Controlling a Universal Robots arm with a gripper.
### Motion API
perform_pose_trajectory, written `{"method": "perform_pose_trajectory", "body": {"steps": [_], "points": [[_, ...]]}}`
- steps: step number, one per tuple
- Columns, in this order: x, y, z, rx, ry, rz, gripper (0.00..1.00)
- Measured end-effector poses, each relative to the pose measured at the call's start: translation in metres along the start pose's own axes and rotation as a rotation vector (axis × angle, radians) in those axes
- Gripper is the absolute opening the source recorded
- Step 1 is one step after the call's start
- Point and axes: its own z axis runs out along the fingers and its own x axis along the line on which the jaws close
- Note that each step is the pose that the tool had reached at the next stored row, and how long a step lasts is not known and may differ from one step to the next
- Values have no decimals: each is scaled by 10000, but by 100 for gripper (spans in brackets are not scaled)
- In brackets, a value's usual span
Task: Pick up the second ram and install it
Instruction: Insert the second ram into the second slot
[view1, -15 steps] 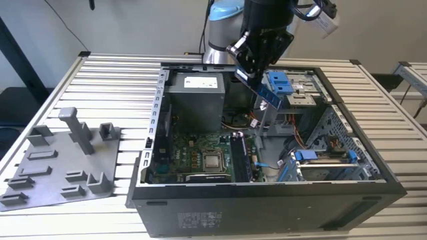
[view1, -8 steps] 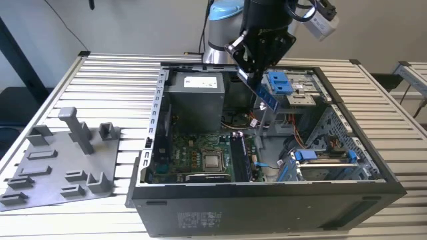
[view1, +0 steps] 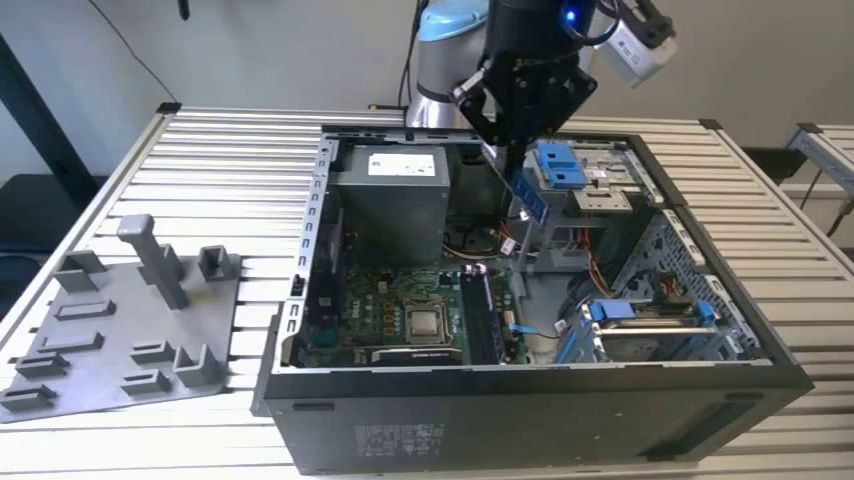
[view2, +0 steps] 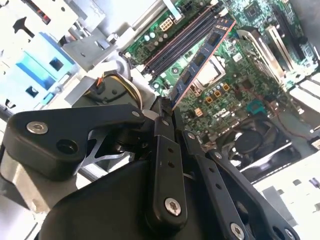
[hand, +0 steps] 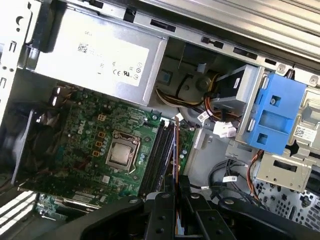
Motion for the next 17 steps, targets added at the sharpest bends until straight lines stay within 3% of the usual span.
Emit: {"method": "perform_pose_trajectory", "body": {"steps": [17], "points": [[1, 0, 14, 108, 3, 2719, 14]]}}
